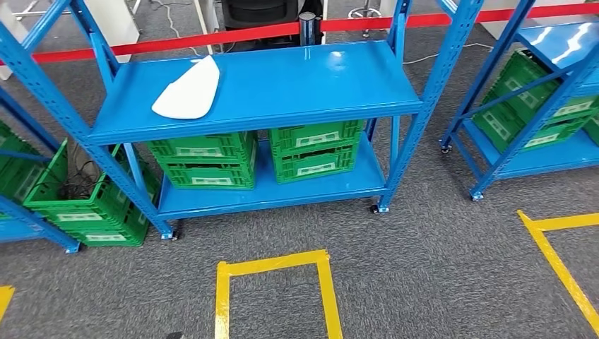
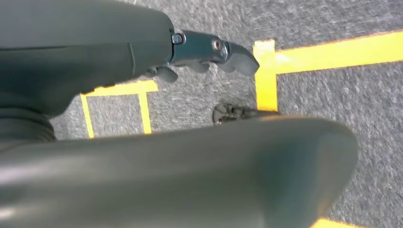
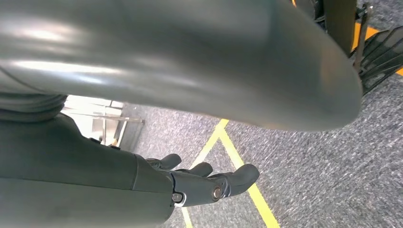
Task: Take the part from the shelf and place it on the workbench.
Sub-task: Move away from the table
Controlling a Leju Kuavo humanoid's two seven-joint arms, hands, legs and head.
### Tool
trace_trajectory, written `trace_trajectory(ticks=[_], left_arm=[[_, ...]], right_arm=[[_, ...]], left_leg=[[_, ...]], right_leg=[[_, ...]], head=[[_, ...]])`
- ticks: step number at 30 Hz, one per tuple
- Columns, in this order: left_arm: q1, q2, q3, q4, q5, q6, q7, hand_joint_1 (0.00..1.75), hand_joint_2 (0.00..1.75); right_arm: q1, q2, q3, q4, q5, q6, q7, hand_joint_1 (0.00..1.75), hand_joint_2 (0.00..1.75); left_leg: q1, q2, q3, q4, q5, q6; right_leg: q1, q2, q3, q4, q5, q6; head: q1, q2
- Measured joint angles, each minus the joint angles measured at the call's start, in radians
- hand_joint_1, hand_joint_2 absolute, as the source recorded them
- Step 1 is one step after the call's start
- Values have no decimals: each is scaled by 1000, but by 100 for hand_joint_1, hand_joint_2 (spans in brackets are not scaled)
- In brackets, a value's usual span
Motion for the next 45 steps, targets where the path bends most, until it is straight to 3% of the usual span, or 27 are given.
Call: trace_trajectory(ticks=[2, 5, 6, 9, 10, 11, 13, 15, 17, 20, 22, 24, 25, 26, 27, 29, 30, 32, 35, 37, 39, 40, 41, 42, 44, 45], left_arm=[[-1, 2, 0, 0, 0, 0, 0, 0, 0], [-2, 2, 0, 0, 1, 1, -1, 0, 0], [-2, 2, 0, 0, 1, 1, -1, 0, 0], [0, 1, 0, 0, 3, 0, -2, 0, 0], [1, 1, 0, 0, 3, -1, -2, 0, 0], [1, 0, 0, 0, 4, -2, -2, 0, 0], [1, -2, 0, 0, 6, -4, -4, 0, 0], [0, -4, 0, 0, 9, -4, -6, 0, 0], [-1, -4, 0, 0, 12, -5, -9, 0, 0], [-3, -4, 0, 0, 13, -6, -12, 0, 0], [-3, -4, 0, 0, 13, -6, -13, 0, 0], [-1, -4, 0, 0, 13, -6, -14, 0, 0], [1, -4, 0, 0, 13, -6, -13, 0, 0], [2, -3, 0, 1, 13, -7, -13, 0, 0], [2, -3, 0, 1, 13, -7, -13, 0, 0], [2, -3, 0, 1, 13, -8, -13, 0, 0], [1, -3, 0, 1, 13, -9, -13, 0, 0], [1, -3, 0, 1, 13, -11, -13, 0, 0], [2, -3, 0, 1, 13, -12, -14, 0, 0], [1, -3, 0, 1, 14, -12, -14, 0, 0], [2, -2, 0, 1, 15, -13, -13, 0, 0], [2, -2, 0, 2, 15, -13, -13, 0, 0], [3, -2, 0, 2, 16, -14, -13, 0, 0], [3, -2, 0, 2, 16, -14, -12, 0, 0], [3, -3, 0, 2, 17, -14, -12, 0, 0], [2, -3, 0, 2, 17, -14, -12, 0, 0]], right_arm=[[0, 2, 2, 0, 0, 0, 0, 0, 0], [0, 2, 3, 0, 0, 0, 0, 0, 0], [0, 2, 3, 0, 0, 0, 0, 0, 0], [1, 1, 4, 0, -1, 0, 0, 0, 0], [1, 0, 4, 0, -1, 0, -1, 0, 0], [2, 0, 4, 0, -1, 0, -2, 0, 0], [4, -2, 5, 0, -3, 1, -3, 0, 0], [2, -4, 7, 0, -5, 1, -3, 0, 0], [-1, -5, 10, 0, -6, 1, -3, 0, 0], [0, -5, 12, 0, -6, 0, -3, 0, 0], [0, -6, 12, 0, -6, 0, -3, 0, 0], [0, -6, 12, 0, -6, 1, -3, 0, 0], [0, -6, 13, 0, -6, 1, -3, 0, 0], [0, -5, 13, 0, -6, 1, -3, 0, 0], [0, -5, 13, 0, -6, 1, -3, 0, 0], [1, -5, 13, 0, -6, 2, -3, 0, 0], [1, -5, 13, 0, -6, 2, -3, 0, 0], [1, -5, 13, 0, -6, 2, -3, 0, 0], [0, -5, 13, 0, -6, 2, -3, 0, 0], [-1, -5, 13, 0, -6, 4, -3, 0, 0], [0, -4, 13, 0, -6, 6, -4, 0, 0], [1, -5, 13, 0, -6, 7, -4, 0, 0], [2, -5, 13, 0, -7, 7, -5, 0, 0], [3, -5, 13, 0, -7, 7, -5, 0, 0], [5, -5, 13, 0, -7, 7, -5, 0, 0], [4, -6, 13, 0, -7, 7, -5, 0, 0]], left_leg=[[-8, 0, 8, -27, 5, 6], [-5, 5, 31, -48, 19, 16], [-2, 7, 39, -55, 23, 20], [-3, 12, 40, -57, 23, 26], [-4, 14, 41, -56, 21, 27], [-4, 14, 43, -55, 18, 27], [-5, 14, 49, -52, 11, 25], [-9, 15, 48, -47, 1, 17], [-11, 18, 42, -45, -4, 7], [-8, 18, 44, -31, -17, -7], [-5, 13, 3, 51, -60, -15], [1, 11, -72, 183, -109, -22], [3, 10, -103, 227, -115, -24], [6, 10, -117, 237, -102, -25], [8, 10, -111, 207, -72, -26], [11, 9, -60, 79, 0, -28], [11, 7, -35, 24, 23, -27], [8, 2, -9, -21, 30, -20], [7, 1, -1, -26, 33, 0], [8, 2, 4, -31, 33, 13], [2, 3, 6, -31, 29, 23], [-1, 4, 8, -31, 26, 26], [-4, 3, 12, -31, 23, 28], [-6, 2, 16, -31, 20, 29], [-10, 1, 29, -31, 11, 28], [-13, 2, 31, -31, 6, 25]], right_leg=[[-2, 3, 1, -3, -1, 12], [-6, -2, -7, 10, -12, 31], [-6, -7, -23, 44, -32, 37], [-9, -18, -111, 222, -109, 50], [-9, -19, -129, 255, -112, 53], [-9, -20, -129, 250, -95, 53], [-8, -22, -82, 141, -25, 49], [-3, -27, -25, 27, 11, 37], [3, -29, -3, -6, 5, 22], [-2, -27, 9, -21, 8, 3], [-7, -28, 18, -30, 9, -6], [-8, -26, 19, -30, 6, -10], [-8, -24, 20, -30, 4, -10], [-9, -22, 22, -30, 1, -8], [-11, -20, 26, -29, -1, -5], [-14, -18, 33, -26, -9, 5], [-14, -16, 35, -23, -14, 12], [-13, -15, 34, -21, -19, 27], [-17, -16, 28, -16, -26, 47], [-18, -20, -10, 59, -64, 53], [-17, -22, -83, 197, -117, 54], [-16, -22, -115, 250, -129, 53], [-15, -22, -131, 271, -123, 51], [-13, -22, -129, 254, -99, 47], [-5, -22, -82, 134, -24, 31], [-1, -24, -54, 71, -1, 22]], head=[[-2, 0], [-4, 0], [0, 0], [19, 0], [22, 0], [25, 0], [36, 0], [45, 0], [45, 0], [41, 0], [34, 0], [26, 0], [22, 0], [18, 0], [14, 0], [4, 0], [0, 0], [-4, 0], [1, 0], [14, 0], [28, 0], [33, 0], [36, 0], [40, 0], [49, 0], [52, 0]])
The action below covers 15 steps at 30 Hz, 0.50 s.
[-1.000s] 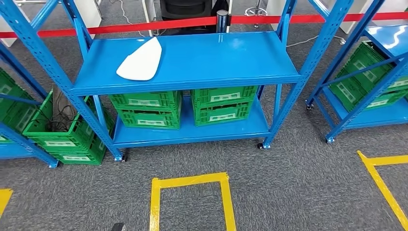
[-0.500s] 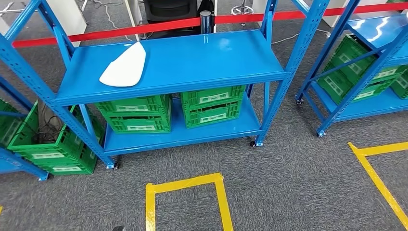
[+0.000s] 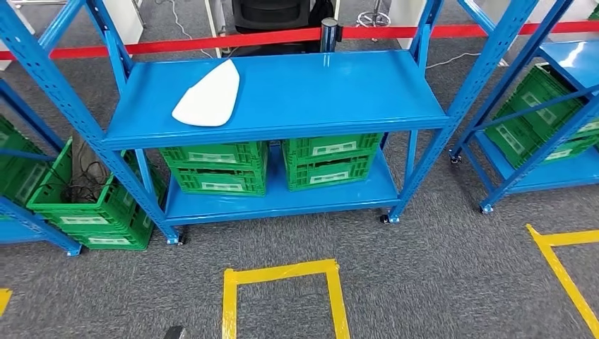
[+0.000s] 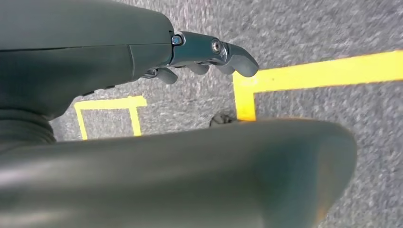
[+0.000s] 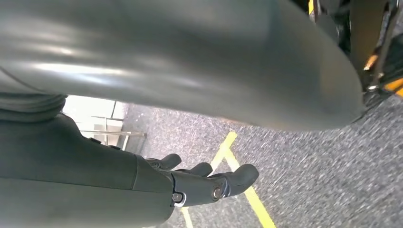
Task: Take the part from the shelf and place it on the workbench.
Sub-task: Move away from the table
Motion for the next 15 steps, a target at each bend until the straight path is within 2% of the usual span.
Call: trace_trajectory(ticks=[1, 2, 4, 6, 7, 9, 10, 11, 12, 13, 14, 15], left_arm=[[-1, 0, 0, 0, 0, 0, 0, 0, 0], [-1, 0, 0, 0, 1, 0, 0, 0, 0], [-2, 0, 0, 0, 2, 1, 0, 0, 0], [-3, 0, 0, 0, 4, 2, 0, 0, 0], [-4, 0, 0, 0, 5, 3, 0, 0, 0], [-3, 0, -1, 0, 5, 3, 0, 0, 0], [-2, 0, -1, 0, 5, 3, 0, 0, 0], [-1, 1, -1, 0, 5, 3, 1, 0, 0], [0, 1, -1, 0, 6, 3, 2, 0, 0], [1, 1, -1, 1, 7, 3, 2, 0, 0], [1, 2, -1, 1, 8, 3, 2, 0, 0], [0, 2, -1, 1, 8, 4, 2, 0, 0]], right_arm=[[-2, -1, 0, 0, 0, 0, 0, 0, 0], [-3, -1, 0, 0, 0, 0, -1, 0, 0], [-5, -1, 0, 0, -1, 0, -2, 0, 0], [-4, -1, 0, 0, -2, 0, -2, 0, 0], [-4, -1, 0, 0, -3, 0, -2, 0, 0], [-4, -1, 0, 0, -3, 0, -2, 0, 0], [-4, -1, 1, 0, -3, 0, -2, 0, 0], [-3, -1, 1, 0, -3, 0, -2, 0, 0], [-3, 0, 1, 0, -4, 0, -2, 0, 0], [-2, 0, 1, 0, -4, 0, -2, 0, 0], [-1, 0, 1, 0, -4, 0, -2, 0, 0], [-1, 0, 1, 0, -5, 0, -2, 0, 0]], left_leg=[[-1, 1, 1, 0, -5, -4], [-2, 2, -1, 0, -9, -8], [0, 5, 3, -3, -13, -18], [1, 5, 2, 15, -26, -28], [2, 4, -13, 52, -44, -33], [7, 3, -87, 178, -93, -41], [10, 3, -128, 240, -110, -44], [12, 3, -157, 275, -108, -46], [14, 3, -169, 273, -87, -47], [15, 3, -161, 233, -49, -48], [16, 3, -138, 167, -3, -48], [16, 3, -110, 98, 30, -47]], right_leg=[[4, -2, 24, -45, 12, -8], [8, -3, 38, -69, 11, -13], [10, -2, 52, -79, 7, -19], [5, -2, 66, -95, 10, -27], [1, -2, 74, -103, 11, -31], [-3, -3, 81, -107, 8, -35], [-4, -2, 82, -107, 6, -35], [-5, 0, 85, -107, 2, -34], [-6, 1, 90, -106, -2, -32], [-8, 3, 97, -106, -8, -28], [-10, 3, 106, -106, -14, -24], [-9, 3, 109, -105, -21, -17]], head=[[2, 0], [1, 0], [1, 0], [-2, 0], [-5, 0], [-14, 0], [-17, 0], [-21, 0], [-25, 0], [-30, 0], [-35, 0], [-39, 0]])
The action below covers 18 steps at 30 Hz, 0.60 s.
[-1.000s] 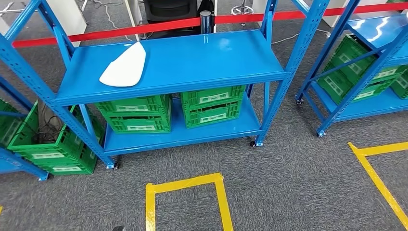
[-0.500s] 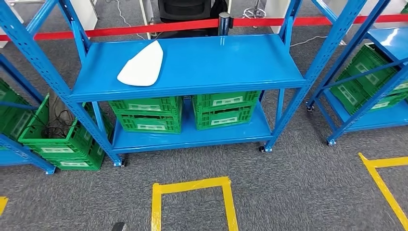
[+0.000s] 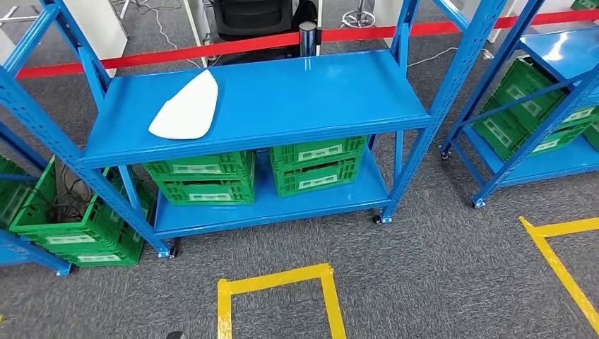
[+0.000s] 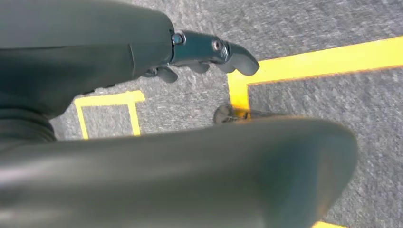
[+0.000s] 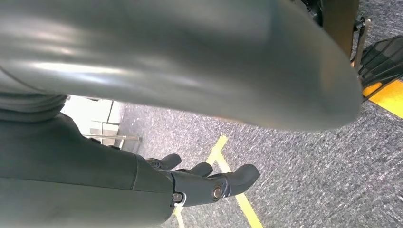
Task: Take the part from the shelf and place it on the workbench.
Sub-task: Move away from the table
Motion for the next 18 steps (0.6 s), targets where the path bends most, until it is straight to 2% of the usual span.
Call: trace_trajectory(ticks=[1, 2, 6, 7, 8, 10, 11, 12, 13, 15, 16, 17, 18], left_arm=[[-1, 0, 0, 0, 0, 0, 0, 0, 0], [-1, 0, 0, 0, 0, 0, 0, 0, 0], [-1, -1, 0, 0, 0, -1, 2, 0, 0], [-2, -1, 0, 0, 0, -1, 2, 0, 0], [-2, 0, 0, 0, 0, -1, 3, 0, 0], [-2, 0, -1, 0, 0, -2, 3, 0, 0], [-1, 1, -1, 0, 0, -2, 3, 0, 0], [0, 0, -2, 0, 0, -3, 4, 0, 0], [0, 0, -2, 0, 1, -4, 4, 0, 0], [0, 0, -2, 1, 2, -4, 4, 0, 0], [-1, 0, -2, 1, 2, -4, 4, 0, 0], [-1, -1, -3, 0, 2, -4, 4, 0, 0], [-2, -1, -3, 0, 3, -4, 4, 0, 0]], right_arm=[[-1, 0, 0, 0, -1, 0, 0, 0, 0], [-1, 0, 0, 0, -1, 0, 0, 0, 0], [-4, 0, 2, 0, -4, 1, 0, 0, 0], [-5, 0, 3, 0, -4, 1, 0, 0, 0], [-5, 0, 3, 0, -4, 1, 0, 0, 0], [-3, 0, 5, 0, -5, 1, -1, 0, 0], [-2, 0, 5, 0, -5, 0, -3, 0, 0], [0, 0, 6, 0, -5, -2, -5, 0, 0], [1, 0, 6, 0, -5, -4, -7, 0, 0], [2, 0, 7, 0, -5, -6, -11, 0, 0], [1, -1, 8, 0, -5, -6, -12, 0, 0], [0, -1, 10, 0, -5, -6, -12, 0, 0], [-1, -2, 11, 0, -5, -6, -13, 0, 0]], left_leg=[[0, -1, 27, -52, 19, 3], [-2, -1, 44, -81, 23, 7], [-4, -3, 64, -96, 17, 34], [-2, -3, 68, -100, 17, 39], [-1, -3, 71, -102, 16, 44], [-4, -3, 75, -102, 9, 51], [-6, -3, 79, -102, 5, 53], [-8, -4, 84, -101, 1, 54], [-9, -6, 91, -101, -5, 53], [-11, -7, 103, -102, -16, 49], [-13, -7, 106, -102, -23, 45], [-13, -7, 107, -102, -29, 40], [-14, -6, 106, -103, -33, 35]], right_leg=[[1, 0, 2, 1, -7, 7], [2, 1, 2, 1, -14, 14], [-2, 0, 5, 12, -31, 39], [-3, 0, -8, 45, -49, 43], [-3, -1, -35, 99, -74, 45], [-3, -1, -114, 234, -126, 47], [-3, -1, -146, 279, -132, 47], [-2, -1, -161, 289, -118, 45], [-1, -1, -157, 259, -85, 41], [5, -2, -112, 129, -1, 27], [9, -3, -87, 72, 24, 20], [12, -3, -70, 38, 36, 14], [15, -4, -61, 27, 34, 10]], head=[[-4, 0], [-5, 0], [1, 0], [5, 0], [12, 0], [25, 0], [28, 0], [32, 0], [36, 0], [45, 0], [49, 0], [50, 0], [50, 0]])
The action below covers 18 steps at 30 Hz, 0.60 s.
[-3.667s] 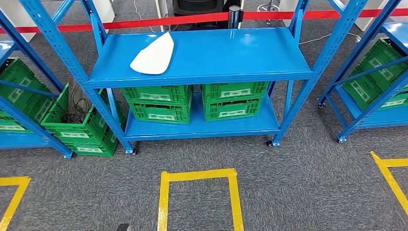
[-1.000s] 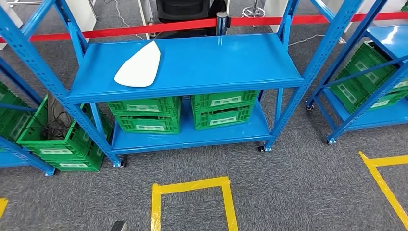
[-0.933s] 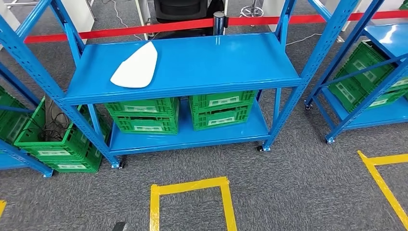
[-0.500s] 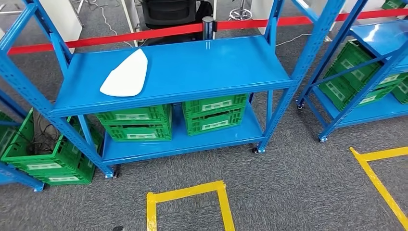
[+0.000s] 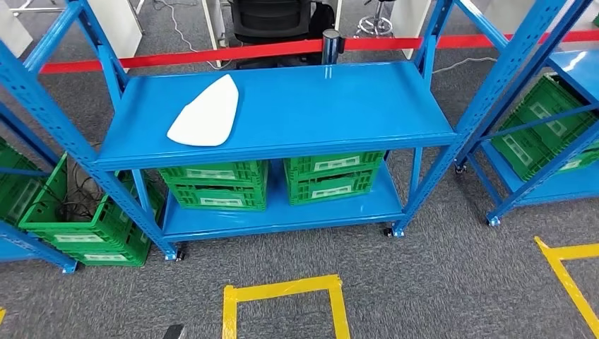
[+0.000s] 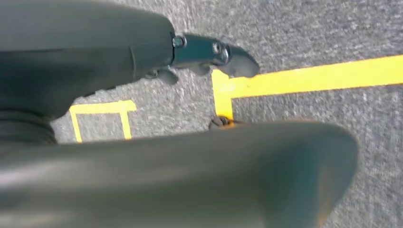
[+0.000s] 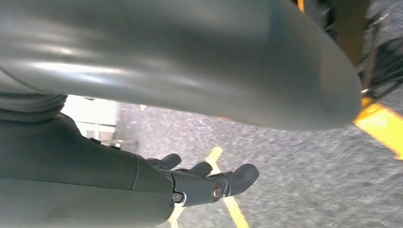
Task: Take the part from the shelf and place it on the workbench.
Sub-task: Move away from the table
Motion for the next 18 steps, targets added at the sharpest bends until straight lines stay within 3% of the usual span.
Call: trace_trajectory(ticks=[3, 4, 5, 7, 8, 9, 10, 11, 13, 15, 18], left_arm=[[-1, 1, -1, 0, 0, 0, 2, 0, 0], [-2, 1, -1, 0, 0, 0, 4, 0, 0], [-2, 1, -2, 0, 1, 0, 5, 0, 0], [-1, 1, -2, 0, 2, 0, 7, 0, 0], [1, 1, -2, 0, 2, 0, 7, 0, 0], [2, 1, -2, 1, 3, 0, 7, 0, 0], [3, 2, -2, 1, 3, 0, 7, 0, 0], [3, 2, -2, 1, 3, 0, 7, 0, 0], [2, 3, -2, 1, 3, 0, 7, 0, 0], [2, 4, -3, 1, 3, 0, 7, 0, 0], [2, 4, -3, 2, 3, 0, 7, 0, 0]], right_arm=[[-1, 0, 3, 0, 0, 1, 0, 0, 0], [0, 0, 4, 0, 1, 1, 0, 0, 0], [0, 1, 4, 0, 1, 2, 0, 0, 0], [1, 1, 7, 0, 3, 2, 0, 0, 0], [1, 1, 9, 0, 4, 3, 0, 0, 0], [1, 1, 11, 0, 5, 3, 0, 0, 0], [1, 1, 12, 0, 6, 4, 1, 0, 0], [2, 1, 12, 0, 7, 4, 1, 0, 0], [3, 1, 13, 0, 7, 4, 1, 0, 0], [2, 2, 14, 0, 8, 4, 1, 0, 0], [-2, 1, 16, 0, 9, 9, 1, 0, 0]], left_leg=[[2, 1, 12, 3, -12, -16], [3, 2, 3, 27, -27, -20], [4, 2, -18, 72, -49, -24], [8, 2, -96, 204, -99, -30], [11, 2, -132, 257, -109, -32], [12, 2, -155, 279, -101, -34], [13, 2, -157, 260, -72, -34], [13, 2, -139, 204, -28, -34], [13, 2, -82, 66, 43, -30], [9, 2, -46, 6, 56, -24], [7, 1, -32, -4, 54, -9]], right_leg=[[-3, 1, 21, -18, 0, -13], [-7, 0, 29, -26, 1, -17], [-10, 0, 36, -33, 1, -21], [-10, -1, 42, -35, -5, -27], [-10, 0, 45, -34, -9, -28], [-10, 2, 49, -34, -14, -27], [-11, 3, 56, -34, -19, -25], [-11, 4, 65, -34, -25, -22], [-10, 4, 74, -33, -41, -12], [-9, 4, 75, -33, -52, 0], [-12, 4, 81, -31, -61, 18]], head=[[-3, 0], [-6, 0], [-11, 0], [-21, 0], [-25, 0], [-29, 0], [-33, 0], [-37, 0], [-45, 0], [-46, 0], [-45, 0]])
